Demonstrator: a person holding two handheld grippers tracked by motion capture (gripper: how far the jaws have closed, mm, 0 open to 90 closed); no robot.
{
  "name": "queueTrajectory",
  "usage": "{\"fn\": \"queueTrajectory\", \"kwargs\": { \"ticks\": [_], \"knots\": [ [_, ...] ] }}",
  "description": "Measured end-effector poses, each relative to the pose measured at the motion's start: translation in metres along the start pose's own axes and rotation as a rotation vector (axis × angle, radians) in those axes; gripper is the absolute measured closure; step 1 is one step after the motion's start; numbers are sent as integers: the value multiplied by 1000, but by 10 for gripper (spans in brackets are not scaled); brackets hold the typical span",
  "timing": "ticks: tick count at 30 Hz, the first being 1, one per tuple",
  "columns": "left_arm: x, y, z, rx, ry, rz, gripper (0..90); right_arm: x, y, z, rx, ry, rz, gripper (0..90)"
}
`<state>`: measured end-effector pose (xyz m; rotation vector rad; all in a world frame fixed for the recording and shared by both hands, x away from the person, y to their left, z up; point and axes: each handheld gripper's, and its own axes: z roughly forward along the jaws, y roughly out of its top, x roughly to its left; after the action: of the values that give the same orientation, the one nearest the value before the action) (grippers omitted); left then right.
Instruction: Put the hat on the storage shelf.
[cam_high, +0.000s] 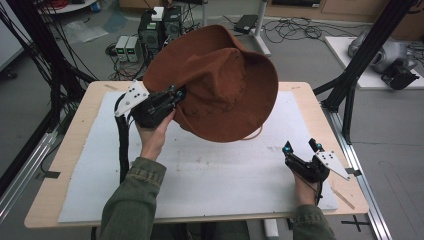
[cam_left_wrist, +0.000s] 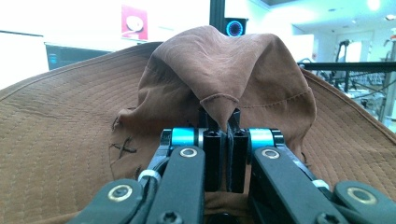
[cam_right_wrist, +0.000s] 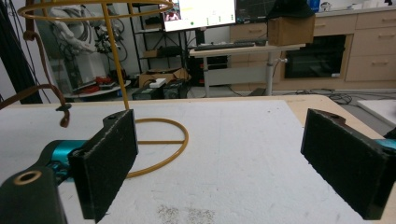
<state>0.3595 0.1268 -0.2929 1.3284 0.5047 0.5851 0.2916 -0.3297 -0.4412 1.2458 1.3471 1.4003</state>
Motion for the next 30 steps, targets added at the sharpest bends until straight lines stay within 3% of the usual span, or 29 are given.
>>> {"fn": "queueTrajectory", "kwargs": {
  "ticks": [5, 8, 10, 17, 24, 28, 30],
  "knots": [
    [-1, 6, 20, -2, -25, 3, 882, 0, 0, 0, -4, 2, 5, 102],
    [0, 5, 31, -7, -31, -2, 882, 1, 2, -4, -25, 7, 52, 101],
    [0, 3, 40, -9, -35, -11, 882, 1, 2, -4, -25, 6, 57, 102],
    [0, -1, 75, -2, -65, -16, 882, 1, 1, -3, -11, 3, 41, 102],
    [4, 5, 101, -7, -71, -16, 882, 2, 0, -1, -5, 16, 35, 101],
    [5, 8, 113, -48, -89, -68, 882, 1, 0, -1, -3, 24, 27, 101],
    [6, 9, 116, -43, -92, -68, 882, 1, 0, -1, -3, 24, 26, 102]
  ]
}}
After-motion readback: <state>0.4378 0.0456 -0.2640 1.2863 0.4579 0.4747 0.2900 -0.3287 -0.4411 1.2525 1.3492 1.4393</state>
